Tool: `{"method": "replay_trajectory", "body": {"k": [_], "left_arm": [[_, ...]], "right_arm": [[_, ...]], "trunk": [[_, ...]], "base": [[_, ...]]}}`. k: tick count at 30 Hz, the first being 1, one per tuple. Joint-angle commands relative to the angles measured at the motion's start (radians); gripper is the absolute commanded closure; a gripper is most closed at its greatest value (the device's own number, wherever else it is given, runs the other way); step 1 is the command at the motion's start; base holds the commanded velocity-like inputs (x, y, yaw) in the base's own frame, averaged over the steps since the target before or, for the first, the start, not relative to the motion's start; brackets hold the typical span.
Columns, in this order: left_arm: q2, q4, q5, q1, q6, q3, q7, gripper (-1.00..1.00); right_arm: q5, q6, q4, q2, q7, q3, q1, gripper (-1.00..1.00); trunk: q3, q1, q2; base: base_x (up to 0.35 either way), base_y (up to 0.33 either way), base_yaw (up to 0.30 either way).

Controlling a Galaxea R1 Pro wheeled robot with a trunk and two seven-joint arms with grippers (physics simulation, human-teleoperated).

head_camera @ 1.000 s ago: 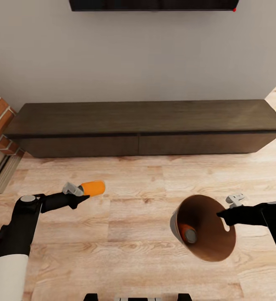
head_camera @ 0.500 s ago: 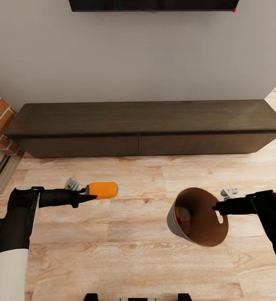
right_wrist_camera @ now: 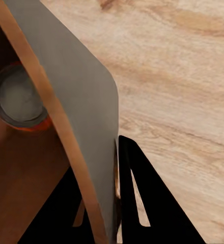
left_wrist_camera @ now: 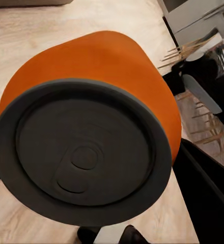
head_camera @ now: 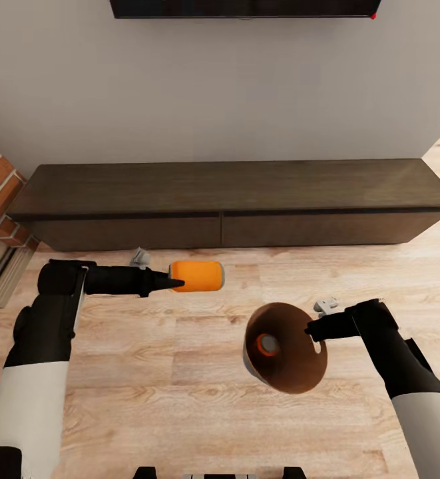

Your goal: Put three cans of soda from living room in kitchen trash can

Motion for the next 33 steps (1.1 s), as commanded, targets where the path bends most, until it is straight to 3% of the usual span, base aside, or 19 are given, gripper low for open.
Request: {"method": "replay_trajectory", "body": {"k": [1,2,5,7,8,12,17,20,21,22,25,27,29,30,33], "left_arm": [[-0.008,0.0,-0.001,-0.004,0.0,-0.006,0.0,1.0],[-0.027,0.002,-0.002,-0.012,0.0,-0.02,0.0,1.0],[-0.044,0.008,-0.003,-0.023,0.0,-0.054,0.0,1.0],[-0.053,0.009,-0.004,-0.029,0.0,-0.098,0.0,1.0],[-0.058,0.008,-0.004,-0.031,0.0,-0.137,0.0,1.0],[-0.059,0.005,-0.003,-0.032,0.0,-0.236,0.0,1.0],[-0.061,0.002,-0.001,-0.031,0.0,-0.276,0.0,1.0],[-0.063,0.001,-0.005,-0.031,0.0,-0.34,0.0,1.0],[-0.065,0.004,-0.009,-0.032,0.0,-0.389,0.0,1.0],[-0.065,0.005,-0.012,-0.032,0.0,-0.4,0.0,1.0],[-0.074,0.009,-0.047,-0.032,0.0,-0.43,0.0,1.0],[-0.107,0.012,-0.136,-0.032,0.0,-0.44,0.0,1.0],[-0.116,0.012,-0.183,-0.032,0.0,-0.442,0.0,1.0],[-0.132,0.013,-0.248,-0.031,0.0,-0.443,0.0,1.0],[-0.153,0.013,-0.305,-0.031,0.0,-0.445,0.0,1.0]], "right_arm": [[-0.03,0.016,0.003,0.003,0.001,0.004,-0.002,1.0],[-0.03,0.017,0.014,0.013,-0.031,0.014,-0.014,1.0],[-0.031,0.019,0.043,0.04,-0.083,0.021,-0.037,1.0],[-0.031,0.019,0.058,0.05,-0.098,0.022,-0.043,1.0],[-0.031,0.019,0.063,0.054,-0.105,0.023,-0.046,1.0],[-0.031,0.018,0.073,0.07,-0.114,0.025,-0.05,1.0],[-0.031,0.02,0.076,0.09,-0.144,0.062,-0.071,1.0],[-0.031,0.021,0.077,0.096,-0.152,0.075,-0.08,1.0],[-0.031,0.02,0.078,0.098,-0.153,0.078,-0.082,1.0],[-0.031,0.02,0.078,0.099,-0.154,0.079,-0.083,1.0],[-0.031,0.021,0.078,0.107,-0.155,0.081,-0.085,1.0],[-0.03,0.021,0.078,0.13,-0.155,0.091,-0.086,1.0],[-0.03,0.021,0.078,0.135,-0.155,0.101,-0.087,1.0],[-0.03,0.022,0.078,0.14,-0.155,0.112,-0.087,1.0],[-0.03,0.022,0.078,0.144,-0.155,0.122,-0.087,1.0]], "trunk": [[0.0,0.0,0.0],[0.0,0.0,0.0],[0.0,0.0,0.0],[0.0,0.0,0.0],[0.0,0.0,0.0],[0.0,0.0,0.0],[0.0,0.0,0.0],[0.0,0.0,0.0],[0.0,0.0,0.0],[0.0,0.0,0.0],[0.0,0.0,0.0],[0.0,0.0,0.0],[0.0,0.0,0.0],[0.0,0.0,0.0],[0.0,0.0,0.0]], "base": [[0.0,0.0,0.0],[0.0,0.0,0.0],[0.0,0.0,0.0],[0.0,0.0,0.0],[0.0,0.0,0.0],[0.0,0.0,0.0],[0.0,0.0,0.0],[0.0,0.0,0.0],[0.0,0.0,0.0],[0.0,0.0,0.0],[0.0,0.0,0.0],[0.0,0.0,0.0],[0.0,0.0,0.0],[0.0,0.0,0.0],[0.0,0.0,0.0]]}}
